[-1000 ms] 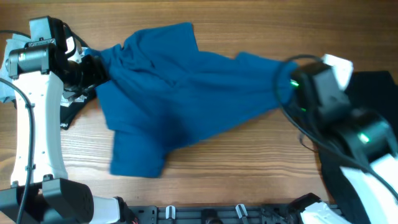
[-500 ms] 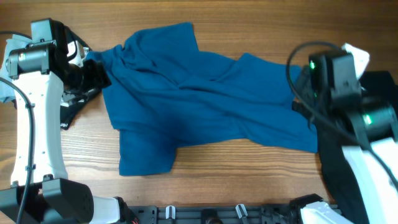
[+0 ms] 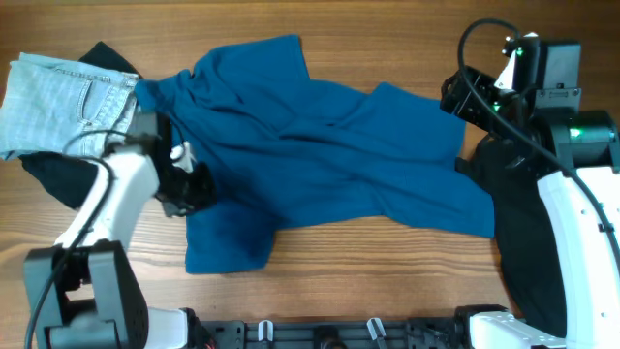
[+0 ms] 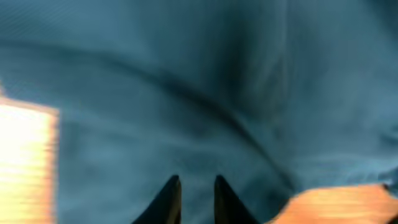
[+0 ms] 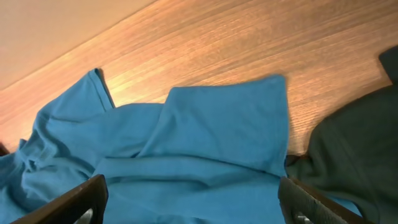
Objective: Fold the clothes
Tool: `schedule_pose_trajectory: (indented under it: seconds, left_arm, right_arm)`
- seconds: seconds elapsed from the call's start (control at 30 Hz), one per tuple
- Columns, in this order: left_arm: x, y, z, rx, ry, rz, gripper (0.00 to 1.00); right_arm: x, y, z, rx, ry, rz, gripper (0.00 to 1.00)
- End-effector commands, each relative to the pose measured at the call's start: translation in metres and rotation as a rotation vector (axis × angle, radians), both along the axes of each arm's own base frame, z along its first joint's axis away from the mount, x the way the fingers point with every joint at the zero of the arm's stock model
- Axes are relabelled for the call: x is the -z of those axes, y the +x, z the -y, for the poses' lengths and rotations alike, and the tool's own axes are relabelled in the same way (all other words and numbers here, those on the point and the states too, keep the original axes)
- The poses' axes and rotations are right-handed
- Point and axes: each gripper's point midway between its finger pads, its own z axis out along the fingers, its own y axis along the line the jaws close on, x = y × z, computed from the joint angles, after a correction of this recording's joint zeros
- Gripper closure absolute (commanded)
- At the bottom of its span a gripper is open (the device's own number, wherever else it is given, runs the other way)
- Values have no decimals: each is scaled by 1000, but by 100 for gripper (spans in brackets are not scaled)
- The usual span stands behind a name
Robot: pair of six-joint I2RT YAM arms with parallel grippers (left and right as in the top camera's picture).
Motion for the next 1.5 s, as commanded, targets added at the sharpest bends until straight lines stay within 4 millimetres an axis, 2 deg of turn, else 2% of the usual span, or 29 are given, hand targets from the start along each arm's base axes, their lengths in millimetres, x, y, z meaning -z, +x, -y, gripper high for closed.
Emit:
schedule_pose_trajectory:
  seconds: [0.0, 0.07, 0.17, 0.27, 0.4, 0.5, 0.6, 0.7, 0.83, 0.87, 0.93, 1.0, 1.1, 1.2, 1.37, 1.43, 1.47]
  left_arm:
    - [31, -19, 11, -94, -16, -42, 86]
    - [46, -32, -4, -196, 68, -91, 95]
    - [57, -50, -26, -336, 154, -165, 96]
    - [59, -59, -60, -495, 208, -204, 96]
    - [58, -73, -111, -665, 218, -227, 96]
    - [55, -85, -148, -794, 203, -223, 96]
    - [47, -81, -162, -844, 118, -174, 96]
    - [38, -65, -154, -812, 12, -115, 96]
    - [33, -60, -138, -710, 4, -106, 87]
    - [31, -59, -133, -685, 6, -103, 85]
    - [24, -54, -122, -632, 15, -83, 83]
    - [14, -48, -114, -586, 26, -45, 82]
    - [-11, -33, -100, -481, 53, 56, 80]
    - [-39, -21, -84, -398, 70, 160, 78]
    - [-79, -6, -49, -216, 84, 351, 90]
    - [-90, -5, -34, -140, 86, 406, 93]
    - [-94, -5, -26, -109, 86, 426, 94]
  right_arm:
    - [-9, -2, 1, -25, 13, 27, 11]
    - [-9, -1, 5, -12, 13, 27, 10]
    - [-9, -1, 15, 16, 11, 24, 9]
    - [-6, -4, 32, 62, 3, 7, 8]
    - [2, -9, 44, 64, -30, -26, 8]
    - [17, -8, 44, 38, -45, -81, 8]
    - [41, -1, 45, 35, -40, -153, 8]
    - [73, 14, 42, 20, -16, -230, 9]
    - [126, 30, 42, 13, 4, -350, 23]
    - [137, 33, 42, 14, 7, -371, 29]
    - [163, 42, 43, 24, 15, -410, 52]
    - [182, 48, 44, 62, 38, -437, 60]
    - [214, 58, 46, 96, 57, -469, 83]
    - [242, 61, 46, 133, 76, -511, 95]
    - [286, 62, 48, 226, 118, -574, 96]
    - [298, 65, 56, 291, 125, -573, 96]
    - [304, 72, 67, 361, 120, -549, 96]
